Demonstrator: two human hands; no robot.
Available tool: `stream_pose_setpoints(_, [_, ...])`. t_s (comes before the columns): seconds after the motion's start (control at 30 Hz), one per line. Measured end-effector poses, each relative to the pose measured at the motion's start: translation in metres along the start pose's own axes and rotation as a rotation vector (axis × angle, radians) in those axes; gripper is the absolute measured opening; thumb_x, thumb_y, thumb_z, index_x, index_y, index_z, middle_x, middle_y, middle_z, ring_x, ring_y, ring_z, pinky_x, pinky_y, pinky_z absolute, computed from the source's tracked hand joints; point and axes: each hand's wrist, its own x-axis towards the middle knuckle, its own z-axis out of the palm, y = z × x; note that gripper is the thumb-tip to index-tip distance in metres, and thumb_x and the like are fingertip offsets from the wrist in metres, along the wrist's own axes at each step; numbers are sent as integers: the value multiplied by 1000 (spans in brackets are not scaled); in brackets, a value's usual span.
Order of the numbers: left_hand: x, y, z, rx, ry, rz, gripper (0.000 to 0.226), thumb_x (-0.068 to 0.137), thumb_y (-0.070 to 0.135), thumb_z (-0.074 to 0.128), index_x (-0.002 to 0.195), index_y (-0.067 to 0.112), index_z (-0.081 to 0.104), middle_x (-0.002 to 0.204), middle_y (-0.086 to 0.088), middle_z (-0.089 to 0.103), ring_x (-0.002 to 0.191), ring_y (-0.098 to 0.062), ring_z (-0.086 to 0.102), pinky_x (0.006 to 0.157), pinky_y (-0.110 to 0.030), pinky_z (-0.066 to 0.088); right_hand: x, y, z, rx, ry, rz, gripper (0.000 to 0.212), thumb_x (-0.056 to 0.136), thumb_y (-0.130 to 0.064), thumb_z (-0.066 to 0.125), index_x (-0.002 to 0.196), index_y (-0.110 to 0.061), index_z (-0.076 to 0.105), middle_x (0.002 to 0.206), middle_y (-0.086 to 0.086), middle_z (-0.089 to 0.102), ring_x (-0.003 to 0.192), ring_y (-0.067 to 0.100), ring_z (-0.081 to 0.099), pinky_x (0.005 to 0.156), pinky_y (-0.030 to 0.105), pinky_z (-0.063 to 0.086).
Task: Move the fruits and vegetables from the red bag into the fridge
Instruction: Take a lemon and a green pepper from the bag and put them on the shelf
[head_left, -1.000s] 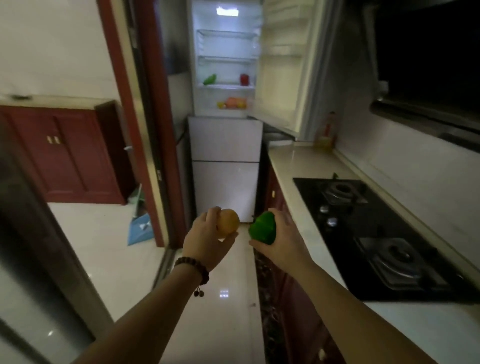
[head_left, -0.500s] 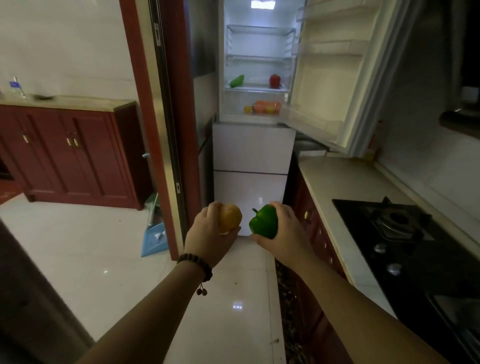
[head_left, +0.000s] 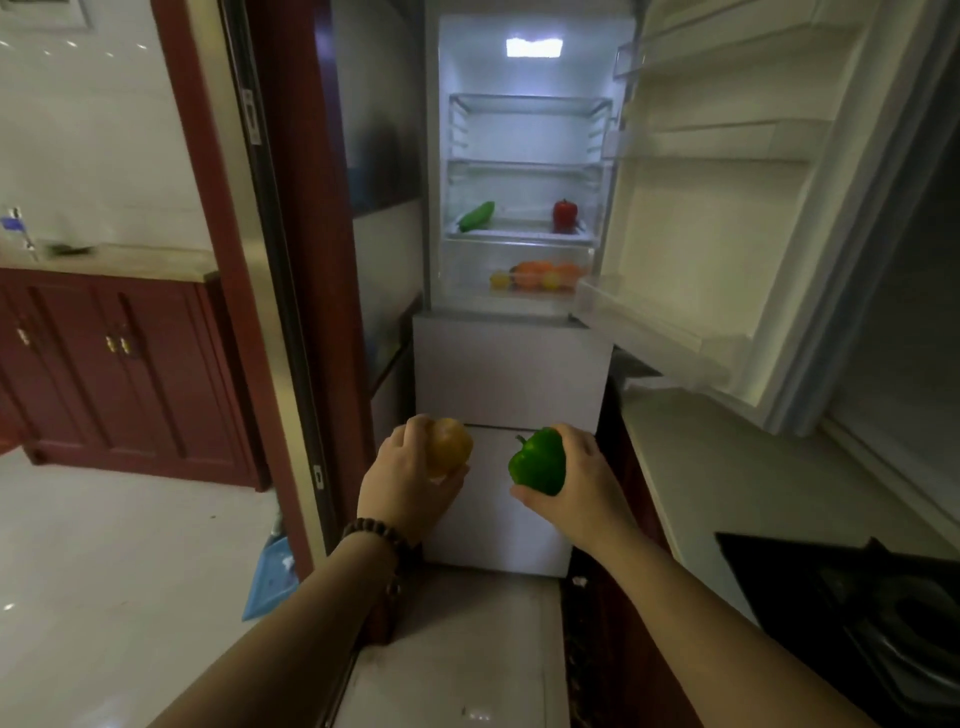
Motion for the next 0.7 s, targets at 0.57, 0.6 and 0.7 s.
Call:
stream_pose_setpoints(0.57, [258, -25, 86, -20, 80, 66, 64, 77, 43, 70, 128, 20, 40, 128, -4, 49, 104, -23, 56, 78, -31, 47, 266, 69, 40, -24, 29, -54, 84, 68, -39, 81, 135, -17, 36, 135, 6, 38, 117, 26, 48, 93, 38, 49])
stream_pose_setpoints(0.6, [276, -30, 90, -28, 88, 78, 64, 77, 42, 71, 128, 19, 40, 127, -4, 49, 103, -23, 56, 78, -30, 46, 283, 70, 45, -26, 34, -59, 84, 68, -40, 81, 136, -17, 36, 135, 6, 38, 117, 26, 48, 94, 38, 48])
stream_pose_setpoints(0.7, [335, -47, 100, -47, 124, 117, 63, 75, 40, 72, 126, 18, 43, 124, -5, 52, 101, -25, 57, 75, -32, 47, 341, 71, 60, -49, 59, -68, 87, 68, -42, 81, 137, -17, 35, 135, 7, 39, 119, 26, 46, 95, 38, 46])
